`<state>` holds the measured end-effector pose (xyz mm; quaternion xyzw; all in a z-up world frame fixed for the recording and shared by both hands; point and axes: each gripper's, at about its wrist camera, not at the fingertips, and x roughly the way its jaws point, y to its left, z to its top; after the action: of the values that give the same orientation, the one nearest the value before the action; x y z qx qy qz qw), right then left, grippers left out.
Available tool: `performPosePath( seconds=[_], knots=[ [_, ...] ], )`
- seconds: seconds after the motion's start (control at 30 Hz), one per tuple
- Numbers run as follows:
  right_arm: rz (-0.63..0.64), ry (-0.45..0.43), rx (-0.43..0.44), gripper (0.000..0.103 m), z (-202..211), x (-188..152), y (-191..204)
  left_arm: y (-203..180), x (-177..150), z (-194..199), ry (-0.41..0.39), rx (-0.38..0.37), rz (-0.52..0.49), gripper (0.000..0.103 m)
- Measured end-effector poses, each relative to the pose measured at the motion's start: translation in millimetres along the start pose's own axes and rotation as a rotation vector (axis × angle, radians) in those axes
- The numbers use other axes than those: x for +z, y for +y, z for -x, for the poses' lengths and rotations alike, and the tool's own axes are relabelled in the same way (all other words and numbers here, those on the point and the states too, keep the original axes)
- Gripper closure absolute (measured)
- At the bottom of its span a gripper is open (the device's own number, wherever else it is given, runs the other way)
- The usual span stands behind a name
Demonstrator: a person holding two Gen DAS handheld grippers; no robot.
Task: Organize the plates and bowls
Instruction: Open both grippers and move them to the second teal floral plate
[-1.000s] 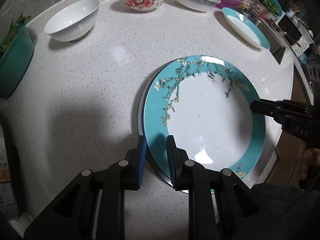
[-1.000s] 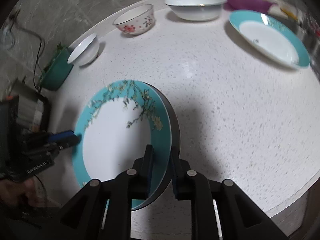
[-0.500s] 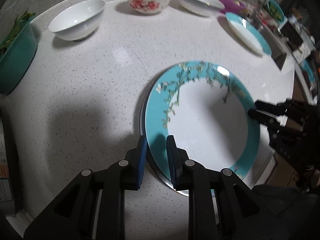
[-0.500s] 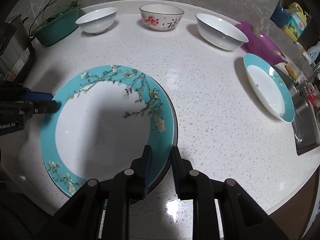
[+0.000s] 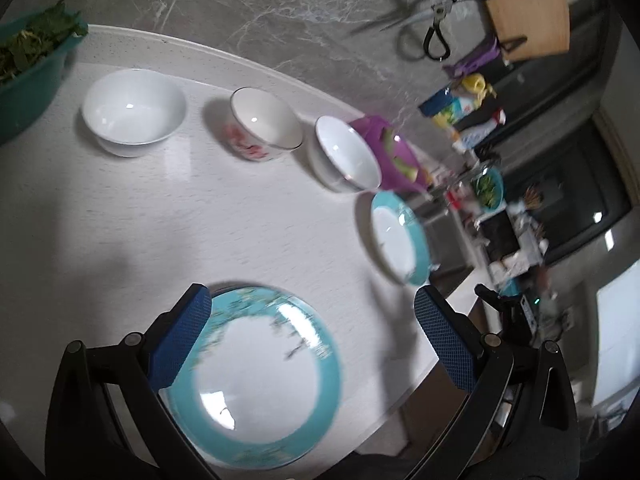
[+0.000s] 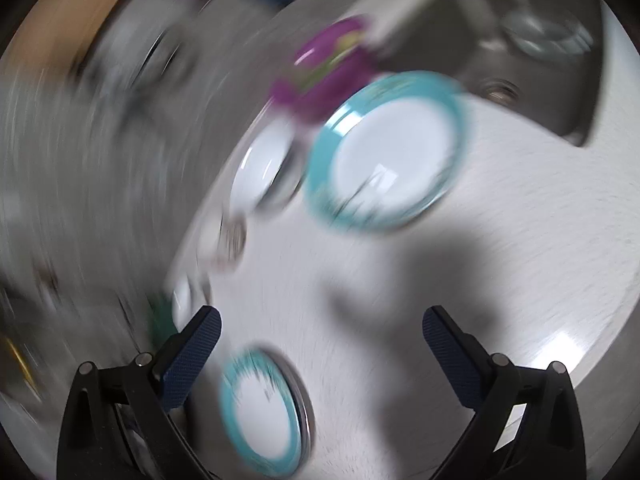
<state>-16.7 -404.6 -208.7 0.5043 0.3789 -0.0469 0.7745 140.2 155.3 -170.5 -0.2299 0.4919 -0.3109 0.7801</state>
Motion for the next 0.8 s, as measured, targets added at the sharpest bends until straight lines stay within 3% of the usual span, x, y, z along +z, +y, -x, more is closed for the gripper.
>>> performPosePath(
  seconds=[0.07, 0.2, 0.4, 0.47, 0.6, 0.8],
  knots=[
    [-0.033, -0.030, 0.022, 0.000, 15, 32, -21, -11, 4, -13, -0.009, -0.001, 0.032, 0.000],
    [0.031, -0.028, 0.095, 0.000, 27, 98, -46, -44, 9, -52, 0.022, 0.011, 0.079, 0.000],
    [0.216, 0.132, 0.194, 0.000, -18, 197, -61, -99, 17, -147, 0.062, 0.112, 0.179, 0.000],
    [0.253, 0.215, 0.175, 0.001, -42, 218, -62, -120, 19, -185, 0.088, 0.211, 0.162, 0.000],
    [0.330, 0.394, 0.181, 0.006, -81, 235, -57, -151, 17, -237, 0.138, 0.325, 0.103, 0.000],
    [0.420, 0.563, 0.205, 0.013, -118, 234, -55, -170, 10, -300, 0.191, 0.423, 0.059, 0.001]
  ],
)
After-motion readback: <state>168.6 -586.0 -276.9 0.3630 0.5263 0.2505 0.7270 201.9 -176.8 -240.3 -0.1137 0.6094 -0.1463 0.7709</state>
